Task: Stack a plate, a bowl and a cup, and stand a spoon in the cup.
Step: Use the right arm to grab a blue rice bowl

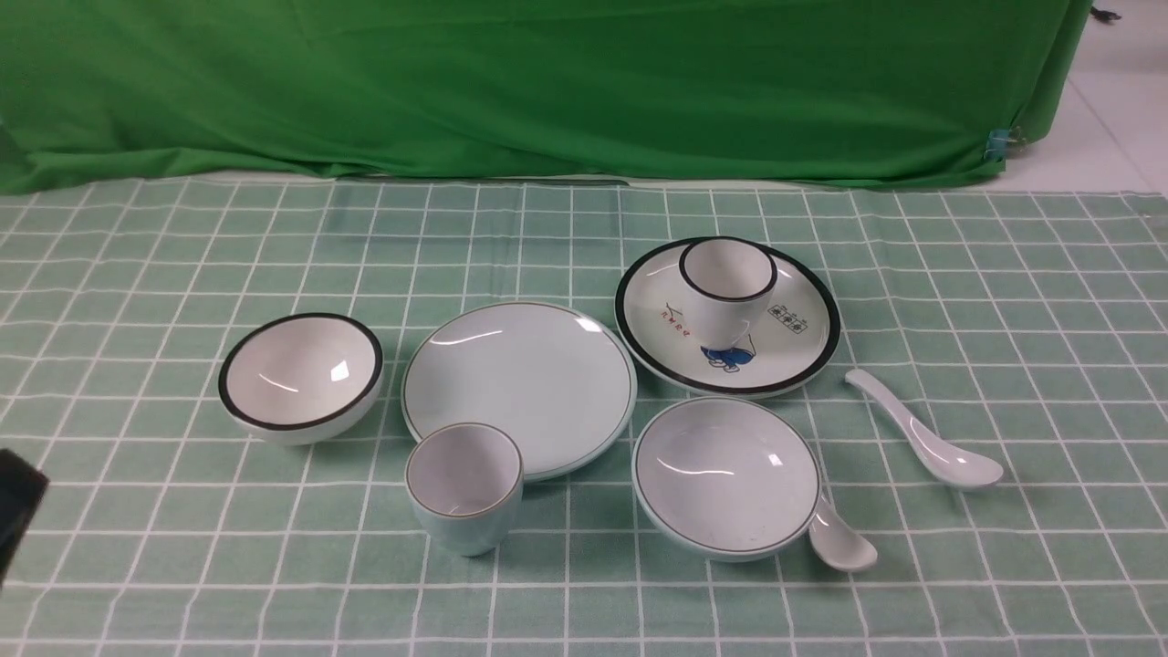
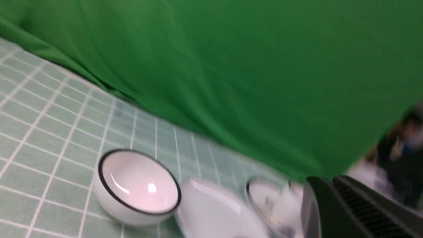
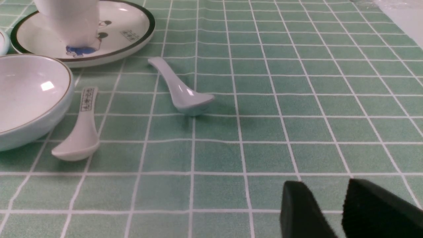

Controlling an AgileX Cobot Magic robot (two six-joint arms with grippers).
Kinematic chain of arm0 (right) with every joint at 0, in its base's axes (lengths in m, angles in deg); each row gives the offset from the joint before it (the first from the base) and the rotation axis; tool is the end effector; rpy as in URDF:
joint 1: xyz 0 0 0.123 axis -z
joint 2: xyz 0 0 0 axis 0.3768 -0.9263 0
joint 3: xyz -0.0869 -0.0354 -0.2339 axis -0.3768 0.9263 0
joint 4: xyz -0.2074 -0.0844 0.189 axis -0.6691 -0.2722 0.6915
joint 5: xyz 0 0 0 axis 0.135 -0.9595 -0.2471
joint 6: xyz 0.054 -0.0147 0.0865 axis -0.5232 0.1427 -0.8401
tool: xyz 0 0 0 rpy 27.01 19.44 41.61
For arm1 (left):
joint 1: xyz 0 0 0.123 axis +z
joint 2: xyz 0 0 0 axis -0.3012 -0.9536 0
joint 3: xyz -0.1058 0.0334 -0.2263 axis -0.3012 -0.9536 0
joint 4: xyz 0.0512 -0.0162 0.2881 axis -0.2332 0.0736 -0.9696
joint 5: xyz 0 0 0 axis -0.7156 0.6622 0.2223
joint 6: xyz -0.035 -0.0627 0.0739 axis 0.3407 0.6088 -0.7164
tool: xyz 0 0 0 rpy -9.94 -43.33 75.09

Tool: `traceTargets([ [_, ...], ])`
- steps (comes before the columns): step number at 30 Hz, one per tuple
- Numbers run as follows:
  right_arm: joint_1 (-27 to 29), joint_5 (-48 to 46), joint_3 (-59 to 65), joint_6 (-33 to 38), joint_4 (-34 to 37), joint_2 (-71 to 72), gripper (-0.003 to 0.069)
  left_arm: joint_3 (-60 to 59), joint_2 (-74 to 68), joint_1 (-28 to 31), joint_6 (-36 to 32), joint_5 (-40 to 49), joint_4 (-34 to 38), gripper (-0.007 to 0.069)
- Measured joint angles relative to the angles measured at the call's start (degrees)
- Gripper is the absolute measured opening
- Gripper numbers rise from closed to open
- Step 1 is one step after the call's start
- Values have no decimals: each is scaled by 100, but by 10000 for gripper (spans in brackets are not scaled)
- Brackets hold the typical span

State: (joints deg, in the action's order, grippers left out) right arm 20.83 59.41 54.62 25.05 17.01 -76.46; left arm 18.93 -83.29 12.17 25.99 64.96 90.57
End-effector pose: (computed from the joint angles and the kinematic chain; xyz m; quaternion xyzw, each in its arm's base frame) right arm 0.1417 0.0017 0.1865 -0.0236 0.7643 -0.0140 0.6443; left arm 0.1456 -0.0261 0.2770 -0.0601 0.7246 -0.2001 0.6567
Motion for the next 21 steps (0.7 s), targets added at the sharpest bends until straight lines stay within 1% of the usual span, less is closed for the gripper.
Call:
traceTargets([
  [4, 0, 0, 0, 0, 0, 0, 242, 1159, -1505, -138, -881, 1652, -317, 17],
  [5, 0, 0, 0, 0, 0, 0, 242, 1270, -1672, -148, -975, 1787, -328, 17],
  [7, 0, 6, 0, 0, 0, 0, 242, 1882, -2648, -180, -1364, 2328, -269, 17],
  [8, 0, 36, 0, 0, 0, 0, 242, 2036, -2998, -219, -1485, 2403, -218, 17],
  [9, 0, 45, 0, 0, 0, 0, 242, 2088, -3049, -243, -1509, 2430, -183, 17],
  [11, 0, 300, 0, -131, 43, 0, 242, 2287, -3510, -441, -1804, 2591, -70, 17],
  [14, 0, 725, 0, -785, 369, 0, 242, 2402, -3732, -789, -1977, 2749, 0, 17],
  [16, 0, 1179, 0, -1489, 507, 0, 242, 2434, -3720, -1143, -2147, 2852, 0, 17],
  [21, 0, 1918, 0, -2021, 556, 0, 242, 2441, -3537, -1355, -2265, 2881, -75, 17],
])
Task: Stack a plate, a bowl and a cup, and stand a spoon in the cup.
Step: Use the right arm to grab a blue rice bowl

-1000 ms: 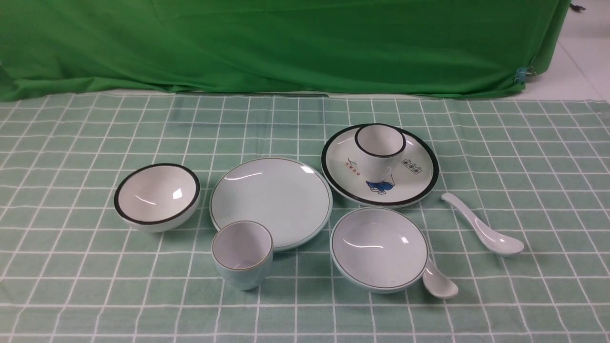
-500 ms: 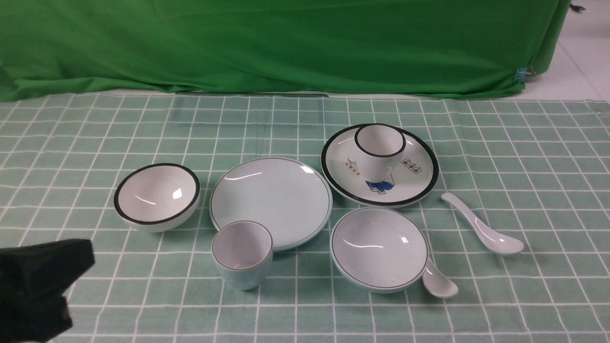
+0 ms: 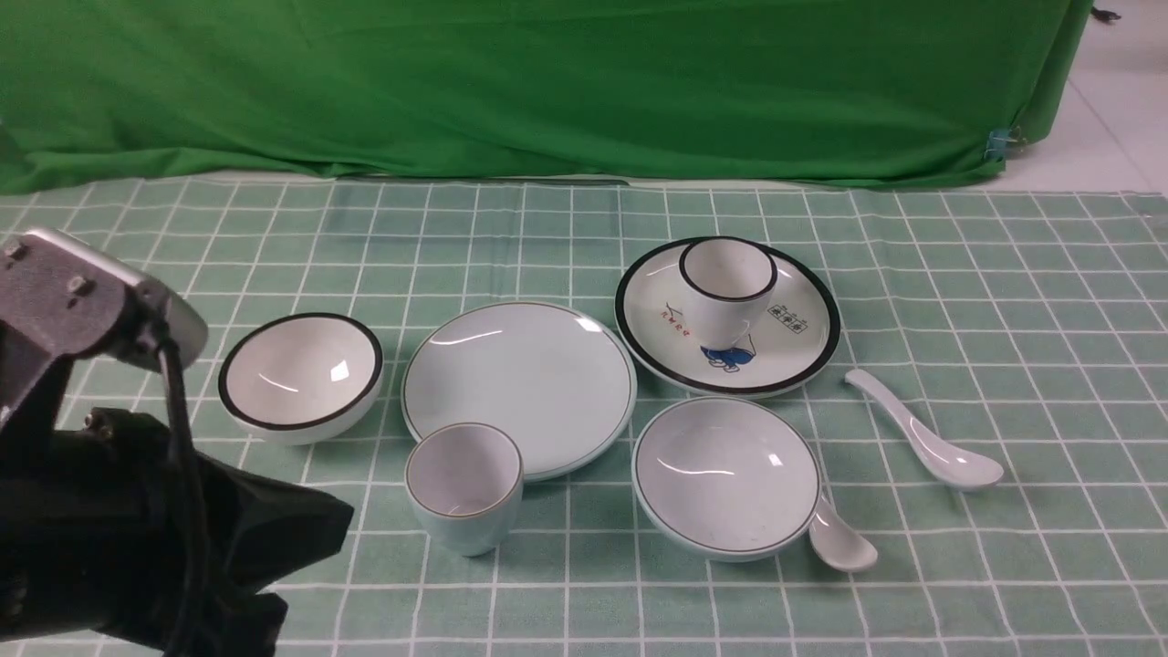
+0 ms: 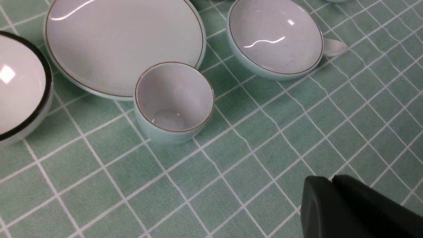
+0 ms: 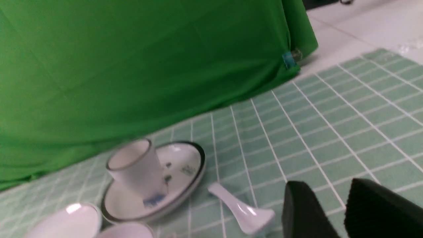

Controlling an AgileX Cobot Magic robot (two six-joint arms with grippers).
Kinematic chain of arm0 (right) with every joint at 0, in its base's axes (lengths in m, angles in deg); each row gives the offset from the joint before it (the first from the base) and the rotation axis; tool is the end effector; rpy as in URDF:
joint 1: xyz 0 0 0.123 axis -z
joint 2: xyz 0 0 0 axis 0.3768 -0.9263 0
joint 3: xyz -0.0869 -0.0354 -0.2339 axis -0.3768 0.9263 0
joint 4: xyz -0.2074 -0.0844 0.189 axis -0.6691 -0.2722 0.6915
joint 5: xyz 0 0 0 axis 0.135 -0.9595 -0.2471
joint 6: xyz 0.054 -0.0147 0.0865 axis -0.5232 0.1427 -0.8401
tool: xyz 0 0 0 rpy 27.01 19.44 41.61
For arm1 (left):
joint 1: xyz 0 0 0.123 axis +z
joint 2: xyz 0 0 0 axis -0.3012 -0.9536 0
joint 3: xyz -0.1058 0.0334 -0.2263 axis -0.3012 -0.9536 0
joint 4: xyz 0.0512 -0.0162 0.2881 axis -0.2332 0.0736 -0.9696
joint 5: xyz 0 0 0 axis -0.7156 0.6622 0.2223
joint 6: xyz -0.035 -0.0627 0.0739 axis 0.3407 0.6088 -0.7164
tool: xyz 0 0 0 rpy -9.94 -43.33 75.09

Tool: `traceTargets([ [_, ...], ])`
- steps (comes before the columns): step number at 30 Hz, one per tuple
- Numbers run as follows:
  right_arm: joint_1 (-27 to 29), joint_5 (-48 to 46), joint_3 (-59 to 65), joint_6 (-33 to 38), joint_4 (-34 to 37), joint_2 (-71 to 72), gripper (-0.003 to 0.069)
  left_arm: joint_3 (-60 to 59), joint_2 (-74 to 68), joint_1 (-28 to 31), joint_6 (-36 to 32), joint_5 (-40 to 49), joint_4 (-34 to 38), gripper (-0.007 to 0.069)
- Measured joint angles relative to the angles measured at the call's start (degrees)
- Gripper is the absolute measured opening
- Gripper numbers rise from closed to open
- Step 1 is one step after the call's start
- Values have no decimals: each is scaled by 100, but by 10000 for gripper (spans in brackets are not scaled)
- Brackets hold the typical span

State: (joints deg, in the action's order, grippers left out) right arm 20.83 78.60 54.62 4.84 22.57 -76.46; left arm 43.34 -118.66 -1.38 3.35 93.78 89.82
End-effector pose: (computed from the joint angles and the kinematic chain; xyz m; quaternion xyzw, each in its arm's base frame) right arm 0.1419 0.0028 0.2208 0.1217 0.6352 0.1580 0.7462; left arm 0.1985 -0.1000 0.2841 0.2675 0.8647 -0.1733 0.3883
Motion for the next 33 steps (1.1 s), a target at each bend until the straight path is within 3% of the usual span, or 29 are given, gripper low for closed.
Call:
traceTargets([
  [4, -302, -369, -185, -325, 13, -72, 242, 7, 102, -9, -213, -35, -27, 17],
  [7, -1101, -1487, -1178, 255, 20, -759, 242, 7, 114, -9, -312, -148, -9, 17],
  [9, -1848, -2597, -2298, 975, -19, -1793, 242, 9, 114, -9, -347, -276, 38, 17],
  [13, -3306, -4445, -4064, 1602, -558, -3967, 242, 9, 136, -13, -447, -770, 132, 17],
  [15, -3937, -4922, -4718, 1720, -1005, -4988, 242, 9, 209, -13, -566, -912, 226, 17],
  [18, -4460, -5056, -5258, 1923, -1400, -5972, 242, 9, 363, -13, -638, -912, 391, 17],
  [22, -4729, -5135, -5868, 2385, -1313, -7130, 243, 9, 765, -13, -730, -808, 526, 17],
  [27, -4595, -5059, -6427, 3240, -725, -8313, 267, -91, 1473, -13, -725, -591, 706, 17],
  [33, -4080, -4896, -7092, 4368, 422, -9668, 390, -589, 2424, -13, -702, -378, 819, 17],
])
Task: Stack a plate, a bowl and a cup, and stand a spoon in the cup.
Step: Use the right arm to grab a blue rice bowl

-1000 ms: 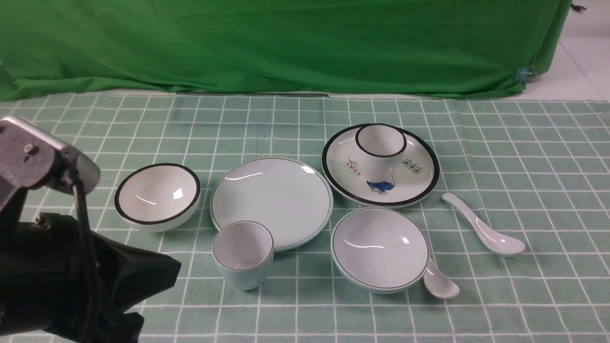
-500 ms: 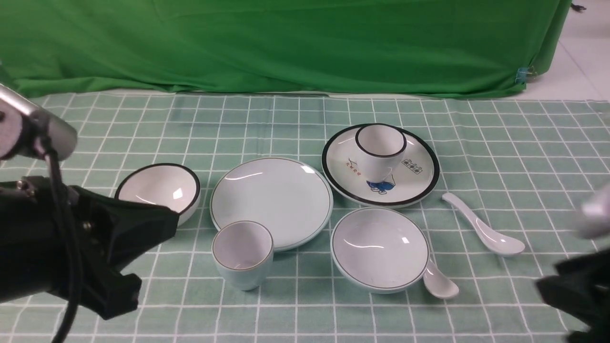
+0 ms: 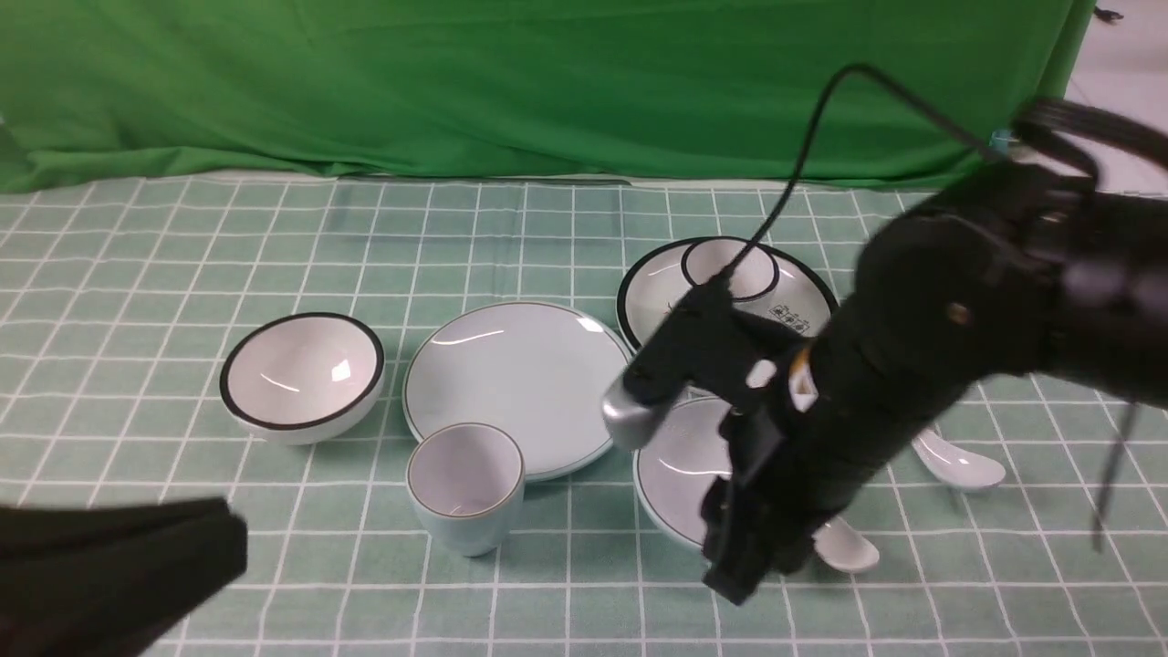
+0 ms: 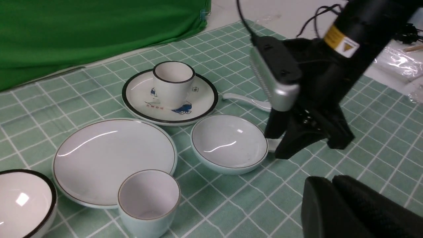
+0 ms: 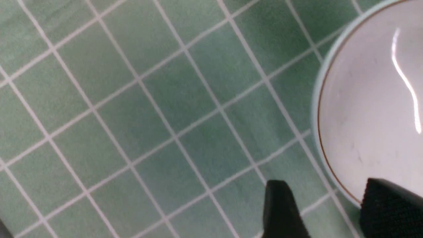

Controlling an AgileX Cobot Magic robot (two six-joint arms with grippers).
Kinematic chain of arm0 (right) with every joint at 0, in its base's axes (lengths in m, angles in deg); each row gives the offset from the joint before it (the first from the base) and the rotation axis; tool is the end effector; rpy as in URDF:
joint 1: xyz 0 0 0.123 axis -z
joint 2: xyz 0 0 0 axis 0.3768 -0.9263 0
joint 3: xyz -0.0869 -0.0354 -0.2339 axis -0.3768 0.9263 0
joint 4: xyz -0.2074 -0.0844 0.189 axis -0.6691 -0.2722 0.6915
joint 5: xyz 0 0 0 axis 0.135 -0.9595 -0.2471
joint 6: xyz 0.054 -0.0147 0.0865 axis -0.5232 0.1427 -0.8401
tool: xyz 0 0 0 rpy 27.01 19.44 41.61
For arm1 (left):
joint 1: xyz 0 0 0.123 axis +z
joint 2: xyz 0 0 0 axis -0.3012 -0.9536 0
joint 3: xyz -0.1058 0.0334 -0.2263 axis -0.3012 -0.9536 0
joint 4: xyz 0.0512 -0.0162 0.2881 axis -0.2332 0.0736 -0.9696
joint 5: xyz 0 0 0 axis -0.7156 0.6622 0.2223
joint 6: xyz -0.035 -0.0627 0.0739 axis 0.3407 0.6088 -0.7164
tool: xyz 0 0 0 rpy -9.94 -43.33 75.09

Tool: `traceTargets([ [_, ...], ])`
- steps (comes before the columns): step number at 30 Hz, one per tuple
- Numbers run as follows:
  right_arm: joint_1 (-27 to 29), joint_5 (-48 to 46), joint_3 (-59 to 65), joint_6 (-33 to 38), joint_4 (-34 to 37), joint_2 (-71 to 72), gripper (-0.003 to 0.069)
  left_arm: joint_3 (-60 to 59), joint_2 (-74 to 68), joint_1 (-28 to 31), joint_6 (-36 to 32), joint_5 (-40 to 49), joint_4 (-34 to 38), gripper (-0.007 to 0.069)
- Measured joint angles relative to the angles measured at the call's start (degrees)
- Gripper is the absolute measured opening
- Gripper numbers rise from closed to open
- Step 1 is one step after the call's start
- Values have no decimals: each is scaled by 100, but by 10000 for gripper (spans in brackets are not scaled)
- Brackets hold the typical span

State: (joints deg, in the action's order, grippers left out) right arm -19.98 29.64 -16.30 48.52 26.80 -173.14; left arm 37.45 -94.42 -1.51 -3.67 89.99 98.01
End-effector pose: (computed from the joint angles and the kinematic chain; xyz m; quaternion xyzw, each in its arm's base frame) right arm 0.2825 0.2669 0.1876 -0.5010 0.8372 0.0837 0.2026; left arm 0.1255 -0.0822 0.3338 0.2825 0.7495 -0.2061 0.5621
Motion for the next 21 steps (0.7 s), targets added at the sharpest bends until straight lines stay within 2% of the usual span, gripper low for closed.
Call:
traceTargets([
  [4, 130, 222, -183, 154, 156, -471, 416, -160, 252, 0, 11, 129, 2, 17],
  [8, 188, 646, -227, 168, 82, -897, 419, -172, 316, 0, 11, 191, 2, 17],
  [16, 188, 913, -229, 173, -72, -1400, 419, -172, 316, 0, 11, 191, 2, 17],
  [20, 188, 1163, -229, 173, -404, -1484, 367, -172, 316, 0, 11, 216, 2, 17],
  [21, 188, 1187, -229, 173, -507, -1484, 323, -172, 316, 0, 11, 234, 2, 17],
])
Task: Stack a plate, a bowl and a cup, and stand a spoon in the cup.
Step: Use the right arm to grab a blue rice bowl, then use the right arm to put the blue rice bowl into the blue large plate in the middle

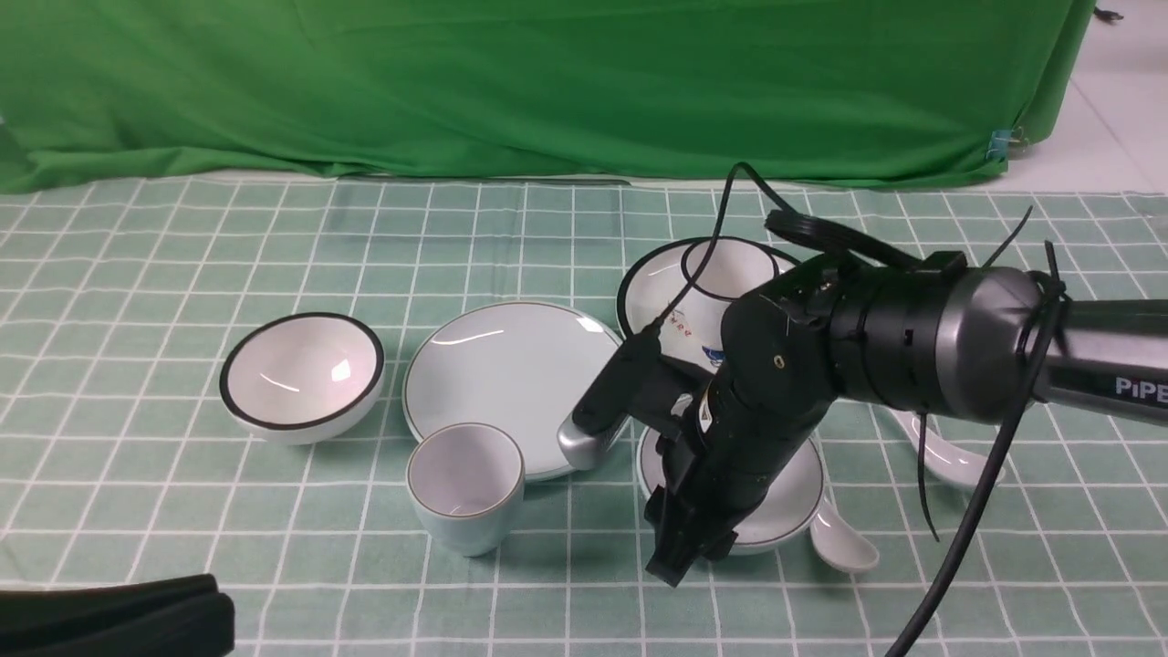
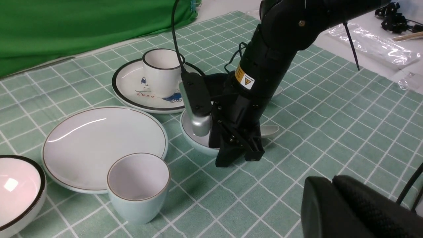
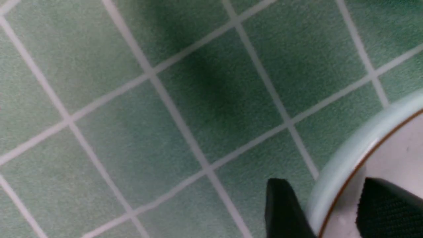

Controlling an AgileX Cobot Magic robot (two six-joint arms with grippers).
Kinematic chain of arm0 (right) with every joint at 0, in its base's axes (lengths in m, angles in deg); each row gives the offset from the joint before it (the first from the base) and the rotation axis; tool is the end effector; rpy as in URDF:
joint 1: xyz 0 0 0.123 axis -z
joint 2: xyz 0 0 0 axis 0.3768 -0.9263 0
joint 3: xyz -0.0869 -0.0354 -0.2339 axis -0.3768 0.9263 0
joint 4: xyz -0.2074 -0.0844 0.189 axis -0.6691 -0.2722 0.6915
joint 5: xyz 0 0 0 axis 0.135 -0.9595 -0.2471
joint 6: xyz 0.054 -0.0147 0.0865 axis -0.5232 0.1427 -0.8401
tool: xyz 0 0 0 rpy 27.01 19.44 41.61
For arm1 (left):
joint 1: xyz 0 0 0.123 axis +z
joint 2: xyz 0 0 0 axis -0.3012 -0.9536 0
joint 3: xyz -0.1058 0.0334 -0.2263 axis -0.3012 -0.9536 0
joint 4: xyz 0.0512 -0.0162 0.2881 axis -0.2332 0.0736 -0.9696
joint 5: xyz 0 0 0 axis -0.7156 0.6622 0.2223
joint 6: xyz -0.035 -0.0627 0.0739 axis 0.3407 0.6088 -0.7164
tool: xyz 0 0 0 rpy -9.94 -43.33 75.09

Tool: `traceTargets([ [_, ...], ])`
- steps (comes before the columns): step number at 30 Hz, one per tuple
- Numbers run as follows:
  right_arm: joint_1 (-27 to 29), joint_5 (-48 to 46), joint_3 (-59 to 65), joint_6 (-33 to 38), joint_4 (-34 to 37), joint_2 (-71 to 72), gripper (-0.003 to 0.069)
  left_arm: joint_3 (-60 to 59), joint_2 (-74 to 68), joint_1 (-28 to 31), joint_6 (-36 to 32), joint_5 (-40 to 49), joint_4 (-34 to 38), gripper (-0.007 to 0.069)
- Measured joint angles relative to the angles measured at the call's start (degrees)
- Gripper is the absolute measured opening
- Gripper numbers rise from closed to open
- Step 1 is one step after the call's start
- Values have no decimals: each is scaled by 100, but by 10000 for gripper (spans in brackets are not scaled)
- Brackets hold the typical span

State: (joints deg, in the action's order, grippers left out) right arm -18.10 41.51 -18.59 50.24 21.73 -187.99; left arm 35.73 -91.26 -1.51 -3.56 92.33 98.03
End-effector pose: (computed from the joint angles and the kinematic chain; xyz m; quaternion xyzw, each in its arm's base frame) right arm 0.3212 0.2739 0.1029 -0.5195 0.8287 0.0378 0.2047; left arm 0.1149 -0.0803 0.3273 0.2917 0.7496 -0.2097 0.5559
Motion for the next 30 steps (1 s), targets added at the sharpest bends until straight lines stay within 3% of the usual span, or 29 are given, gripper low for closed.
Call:
traceTargets([
  [5, -16, -170, -41, 0, -172, 51, 171, 0, 0, 0, 4, 0, 0, 17],
  [12, -317, -741, -300, -87, -415, 267, 82, 0, 0, 0, 4, 143, -228, 17],
  [17, -736, -852, -1191, -154, -172, 379, 81, -6, 0, 0, 4, 30, -366, 17],
  [30, -638, -303, -3408, -4, -227, -1494, 81, -6, 0, 0, 12, -85, -459, 17],
])
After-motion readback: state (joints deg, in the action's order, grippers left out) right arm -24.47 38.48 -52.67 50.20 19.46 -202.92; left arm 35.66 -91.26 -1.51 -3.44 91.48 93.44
